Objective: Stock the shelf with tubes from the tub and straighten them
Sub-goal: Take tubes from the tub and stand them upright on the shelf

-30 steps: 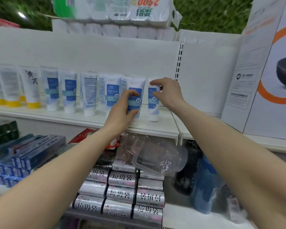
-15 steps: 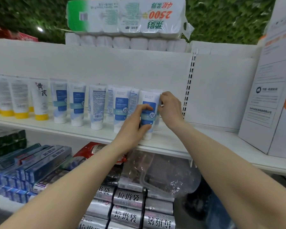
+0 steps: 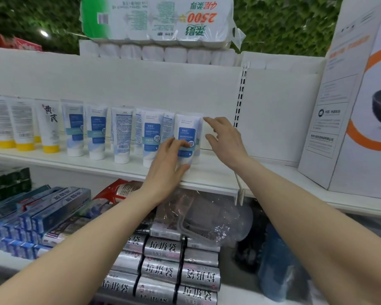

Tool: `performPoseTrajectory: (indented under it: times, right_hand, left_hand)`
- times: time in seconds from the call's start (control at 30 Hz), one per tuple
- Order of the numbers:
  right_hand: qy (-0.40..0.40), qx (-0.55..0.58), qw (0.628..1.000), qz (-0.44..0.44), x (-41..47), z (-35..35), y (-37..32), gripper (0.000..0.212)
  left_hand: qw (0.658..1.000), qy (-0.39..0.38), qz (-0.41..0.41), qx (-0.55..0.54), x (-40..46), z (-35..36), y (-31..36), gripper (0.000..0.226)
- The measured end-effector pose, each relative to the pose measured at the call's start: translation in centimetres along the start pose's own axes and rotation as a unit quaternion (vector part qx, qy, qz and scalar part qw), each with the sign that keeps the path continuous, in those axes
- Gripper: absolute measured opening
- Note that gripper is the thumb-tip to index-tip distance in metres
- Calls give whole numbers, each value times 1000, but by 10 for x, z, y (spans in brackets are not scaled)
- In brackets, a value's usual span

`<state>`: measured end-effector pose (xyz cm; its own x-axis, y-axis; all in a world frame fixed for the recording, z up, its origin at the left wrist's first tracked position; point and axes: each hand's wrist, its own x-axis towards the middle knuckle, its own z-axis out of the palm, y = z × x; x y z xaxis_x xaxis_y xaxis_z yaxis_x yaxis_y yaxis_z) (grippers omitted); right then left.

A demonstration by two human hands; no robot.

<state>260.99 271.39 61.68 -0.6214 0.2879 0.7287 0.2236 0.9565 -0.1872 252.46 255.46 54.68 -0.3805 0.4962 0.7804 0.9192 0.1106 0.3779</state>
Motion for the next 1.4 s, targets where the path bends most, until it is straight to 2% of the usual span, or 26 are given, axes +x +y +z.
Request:
performPoseTrajectory:
  times: [0.1, 0.23, 0.57, 0.77, 0.93, 1.1, 1.27, 1.4]
  right_hand:
    - [6, -17, 1000, -6, -21, -22, 7, 46]
    - [0, -54, 998, -20, -62, -50, 19, 44]
    - [22, -108, 991, -74, -194, -94, 65, 38]
    - [5, -130, 990, -46, -301, -89, 111, 36]
    - [-79, -106, 991, 30, -415, -48, 147, 37]
    - [-163, -63, 978, 111, -531, 9, 161, 35]
    - [-240, -39, 944, 221, -635, 63, 166, 37]
    - [-303, -30, 901, 309, -713, 97, 171, 39]
  left_hand:
    - [999, 30, -11, 33, -12, -4, 14, 46]
    - [998, 39, 24, 46, -30, -7, 42, 47]
    - [996, -29, 81, 19, -99, 48, 124, 47]
    - [993, -96, 74, -10, -178, 118, 140, 45]
    - [979, -200, 28, -40, -273, 181, 126, 45]
    - [946, -320, -14, -55, -378, 232, 99, 48]
    - [899, -433, -8, -69, -467, 276, 67, 48]
    - [868, -491, -20, -74, -524, 312, 51, 48]
